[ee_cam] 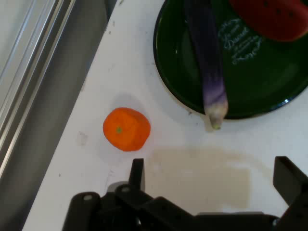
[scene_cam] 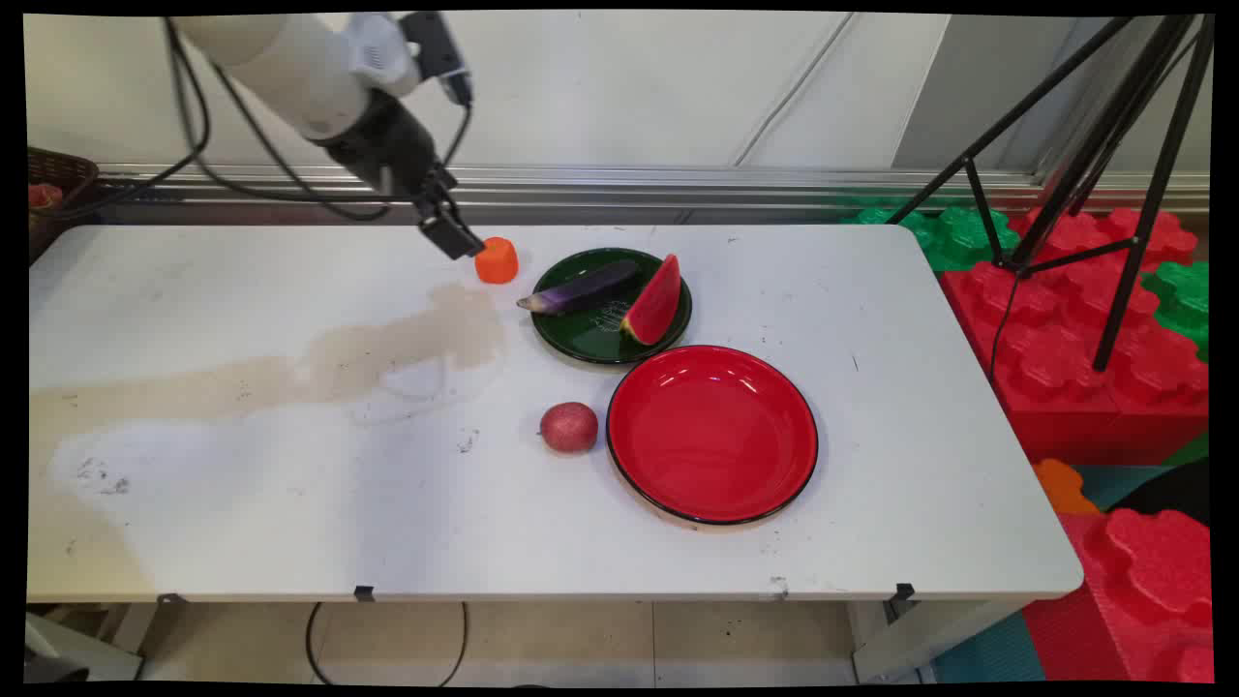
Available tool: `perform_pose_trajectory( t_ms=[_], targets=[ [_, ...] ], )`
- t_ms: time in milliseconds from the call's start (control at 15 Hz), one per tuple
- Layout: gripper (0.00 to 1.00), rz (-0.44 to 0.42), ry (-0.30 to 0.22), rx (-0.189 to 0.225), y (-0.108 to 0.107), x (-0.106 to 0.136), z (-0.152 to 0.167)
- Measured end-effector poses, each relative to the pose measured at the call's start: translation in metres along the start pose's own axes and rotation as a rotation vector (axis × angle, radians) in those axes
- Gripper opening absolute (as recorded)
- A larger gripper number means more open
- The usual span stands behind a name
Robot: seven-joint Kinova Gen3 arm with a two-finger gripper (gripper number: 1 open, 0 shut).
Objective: Pick up the eggplant from the green plate
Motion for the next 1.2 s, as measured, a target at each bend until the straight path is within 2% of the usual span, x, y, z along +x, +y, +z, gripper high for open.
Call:
perform_pose_trajectory(
  t_ms=[267,733,1200],
  targets=[
    [1.0,-0.004,-0.027,0.006,0.001,0.021,0.028],
    [1.0,-0.023,-0.072,-0.022,0.005,0.05,0.112],
    [1.0,-0.047,-0.073,-0.054,0.012,0.065,0.176]
  ],
)
